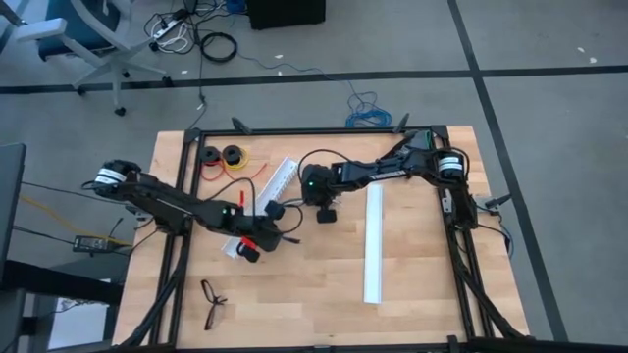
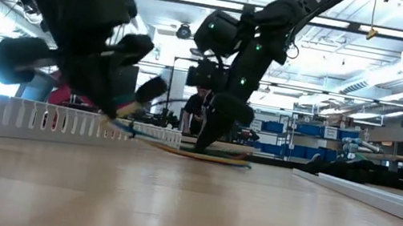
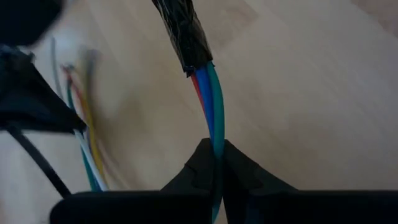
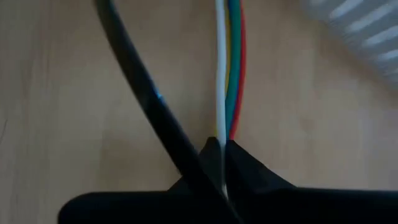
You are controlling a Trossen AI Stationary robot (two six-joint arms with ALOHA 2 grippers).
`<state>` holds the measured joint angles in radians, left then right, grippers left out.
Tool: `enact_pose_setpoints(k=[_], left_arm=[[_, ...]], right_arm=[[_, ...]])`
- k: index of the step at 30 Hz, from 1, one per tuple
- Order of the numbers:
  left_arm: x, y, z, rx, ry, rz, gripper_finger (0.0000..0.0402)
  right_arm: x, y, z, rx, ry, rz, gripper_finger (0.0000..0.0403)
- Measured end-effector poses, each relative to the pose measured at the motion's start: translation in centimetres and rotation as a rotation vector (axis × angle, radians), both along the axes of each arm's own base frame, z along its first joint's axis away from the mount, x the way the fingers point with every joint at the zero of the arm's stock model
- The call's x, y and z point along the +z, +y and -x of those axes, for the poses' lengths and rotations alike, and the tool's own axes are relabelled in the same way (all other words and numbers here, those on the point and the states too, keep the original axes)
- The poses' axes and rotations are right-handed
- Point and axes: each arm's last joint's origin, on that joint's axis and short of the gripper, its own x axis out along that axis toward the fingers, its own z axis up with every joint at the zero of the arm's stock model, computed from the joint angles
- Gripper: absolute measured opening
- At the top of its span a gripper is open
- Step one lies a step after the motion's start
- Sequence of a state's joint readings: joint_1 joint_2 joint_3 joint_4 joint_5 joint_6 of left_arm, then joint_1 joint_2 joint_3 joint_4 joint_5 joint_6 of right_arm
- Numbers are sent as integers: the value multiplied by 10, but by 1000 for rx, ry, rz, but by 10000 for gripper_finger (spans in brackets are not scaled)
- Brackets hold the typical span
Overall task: Ziptie cables
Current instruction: Put the zip-tied cables into the white cable duct
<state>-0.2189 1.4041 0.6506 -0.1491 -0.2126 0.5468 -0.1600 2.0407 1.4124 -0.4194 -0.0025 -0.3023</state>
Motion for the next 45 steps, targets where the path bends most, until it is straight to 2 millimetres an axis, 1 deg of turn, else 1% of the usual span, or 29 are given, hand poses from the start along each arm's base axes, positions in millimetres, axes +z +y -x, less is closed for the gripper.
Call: enact_pose_setpoints(k=[6,9,12,17,21,24,28,30,32,34,36,40,45], left_arm=[[20,3,2,-8,-68,0,16],[27,4,3,-29,-79,-29,16],[39,4,1,-18,-85,-79,16],[49,8,3,17,-17,-162,16],[48,17,12,141,44,-139,16],[39,21,18,192,87,-100,16],[22,22,22,140,95,-24,16],[12,24,26,135,107,-6,16],[8,24,27,121,101,27,16],[5,24,28,121,87,46,17],[4,24,27,144,61,71,24],[5,25,25,163,28,80,48],[6,27,23,224,1,116,81]], right_arm=[[17,0,4,1,-27,22,0],[32,-1,6,-15,-62,67,0],[48,-3,9,-26,-109,102,0],[72,-8,8,-24,-237,154,0],[77,-13,4,-24,-310,174,0],[75,-16,2,-14,-324,171,0],[64,-18,-2,-1,-317,126,0],[55,-19,-4,0,-297,101,0],[46,-19,-7,-2,-274,88,0],[40,-19,-8,-8,-266,77,0],[39,-19,-8,-6,-264,65,0],[39,-22,-7,-16,-269,13,1],[39,-25,-6,-23,-266,-6,1]])
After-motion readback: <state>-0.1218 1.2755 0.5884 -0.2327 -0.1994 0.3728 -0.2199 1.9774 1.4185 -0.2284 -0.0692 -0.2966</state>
